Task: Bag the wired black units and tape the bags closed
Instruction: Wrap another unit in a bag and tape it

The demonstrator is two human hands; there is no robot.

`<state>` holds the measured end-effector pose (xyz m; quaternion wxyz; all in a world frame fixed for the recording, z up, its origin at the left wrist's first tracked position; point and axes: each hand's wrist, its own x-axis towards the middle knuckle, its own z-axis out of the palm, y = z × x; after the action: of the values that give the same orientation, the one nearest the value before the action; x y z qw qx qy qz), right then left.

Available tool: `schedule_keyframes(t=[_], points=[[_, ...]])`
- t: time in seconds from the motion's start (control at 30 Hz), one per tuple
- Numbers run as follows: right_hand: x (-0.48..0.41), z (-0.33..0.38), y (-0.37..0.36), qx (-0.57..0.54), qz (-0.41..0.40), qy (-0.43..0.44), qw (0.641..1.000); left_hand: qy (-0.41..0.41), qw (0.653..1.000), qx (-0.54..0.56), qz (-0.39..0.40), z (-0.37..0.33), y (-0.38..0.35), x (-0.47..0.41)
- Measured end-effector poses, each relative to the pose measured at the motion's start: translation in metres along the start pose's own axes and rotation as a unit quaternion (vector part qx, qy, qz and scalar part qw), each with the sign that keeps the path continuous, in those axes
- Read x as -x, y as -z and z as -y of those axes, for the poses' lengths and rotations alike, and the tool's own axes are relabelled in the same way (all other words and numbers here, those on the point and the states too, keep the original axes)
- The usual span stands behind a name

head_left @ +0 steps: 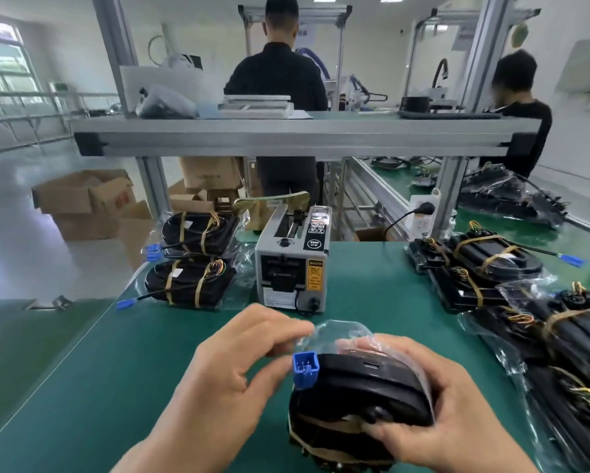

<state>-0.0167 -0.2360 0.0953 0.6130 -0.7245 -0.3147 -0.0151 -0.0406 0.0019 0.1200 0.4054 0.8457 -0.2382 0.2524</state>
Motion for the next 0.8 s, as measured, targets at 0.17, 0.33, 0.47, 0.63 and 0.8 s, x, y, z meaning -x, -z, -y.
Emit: schedule_keyframes(t=[0.17, 0.33, 0.47, 0.63, 0.8], points=[[0.001, -0.007, 0.005, 0.003, -0.018, -0.012, 1.000, -0.096, 0.990, -0.107, 0.010, 0.004, -0.001, -0.007], [-0.003, -0.006, 0.007, -0.026, 0.010, -0.022, 0.999, -0.153, 0.977, -0.147, 0.025, 0.012, -0.003, -0.014], [-0.006, -0.005, 0.001, -0.032, 0.014, -0.025, 0.999, -0.162, 0.965, -0.204, 0.012, 0.019, -0.007, -0.016], [-0.011, 0.000, -0.004, -0.027, 0.040, -0.031, 0.998, -0.091, 0.990, -0.095, -0.046, 0.021, -0.014, -0.011], [-0.012, -0.003, -0.004, -0.017, 0.048, -0.056, 0.997, 0.198, 0.960, 0.185, -0.067, 0.019, -0.014, -0.010]])
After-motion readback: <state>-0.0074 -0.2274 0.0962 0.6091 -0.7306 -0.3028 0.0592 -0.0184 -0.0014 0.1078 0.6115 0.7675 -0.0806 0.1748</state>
